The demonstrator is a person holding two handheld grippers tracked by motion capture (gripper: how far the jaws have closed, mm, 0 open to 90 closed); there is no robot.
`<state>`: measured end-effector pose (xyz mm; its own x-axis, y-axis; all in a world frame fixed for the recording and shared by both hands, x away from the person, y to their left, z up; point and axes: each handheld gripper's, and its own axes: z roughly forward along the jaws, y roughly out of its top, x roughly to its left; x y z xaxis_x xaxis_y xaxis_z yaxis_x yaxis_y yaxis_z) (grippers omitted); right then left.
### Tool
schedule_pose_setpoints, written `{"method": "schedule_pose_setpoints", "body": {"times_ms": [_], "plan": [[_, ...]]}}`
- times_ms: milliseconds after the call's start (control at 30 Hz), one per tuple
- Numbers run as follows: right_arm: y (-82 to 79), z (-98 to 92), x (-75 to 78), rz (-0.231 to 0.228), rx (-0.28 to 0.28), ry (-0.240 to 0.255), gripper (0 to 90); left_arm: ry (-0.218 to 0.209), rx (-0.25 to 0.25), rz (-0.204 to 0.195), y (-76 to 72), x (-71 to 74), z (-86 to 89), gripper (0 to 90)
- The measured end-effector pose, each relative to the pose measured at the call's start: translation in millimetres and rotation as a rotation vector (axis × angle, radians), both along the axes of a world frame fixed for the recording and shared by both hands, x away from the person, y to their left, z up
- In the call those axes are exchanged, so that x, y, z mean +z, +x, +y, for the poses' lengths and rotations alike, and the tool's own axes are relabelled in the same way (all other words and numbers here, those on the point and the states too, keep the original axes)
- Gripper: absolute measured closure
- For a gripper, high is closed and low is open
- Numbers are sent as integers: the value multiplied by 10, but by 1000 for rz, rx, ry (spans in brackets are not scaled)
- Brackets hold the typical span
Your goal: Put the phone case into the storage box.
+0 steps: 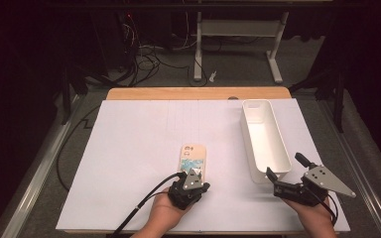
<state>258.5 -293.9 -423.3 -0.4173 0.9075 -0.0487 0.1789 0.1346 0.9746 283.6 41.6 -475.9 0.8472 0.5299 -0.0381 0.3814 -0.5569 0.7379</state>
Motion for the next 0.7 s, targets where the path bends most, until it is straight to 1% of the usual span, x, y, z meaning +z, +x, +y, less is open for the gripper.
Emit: {"method": "schedule_pose_setpoints", "body": {"times_ms": [167, 300, 333, 367, 500, 533, 700], "plan": [[-1, -6, -1, 0, -1, 1, 2, 25, 2, 3, -3, 27, 1, 898], [-3, -7, 1, 0, -2, 2, 2, 33, 4, -1, -7, 32, 5, 898], [-5, -7, 1, 0, -2, 4, 2, 47, -1, -13, -15, 35, 12, 899], [-6, -7, 2, 1, -2, 6, 2, 55, -2, -15, -20, 39, 16, 899], [-8, -10, 4, 1, -2, 11, 2, 71, -4, -24, -27, 45, 28, 899], [-7, -14, 3, 2, -3, 14, 2, 81, -1, -29, -32, 49, 38, 899], [-9, -23, 5, 3, -5, 19, 2, 85, 8, -22, -33, 56, 91, 899]]}}
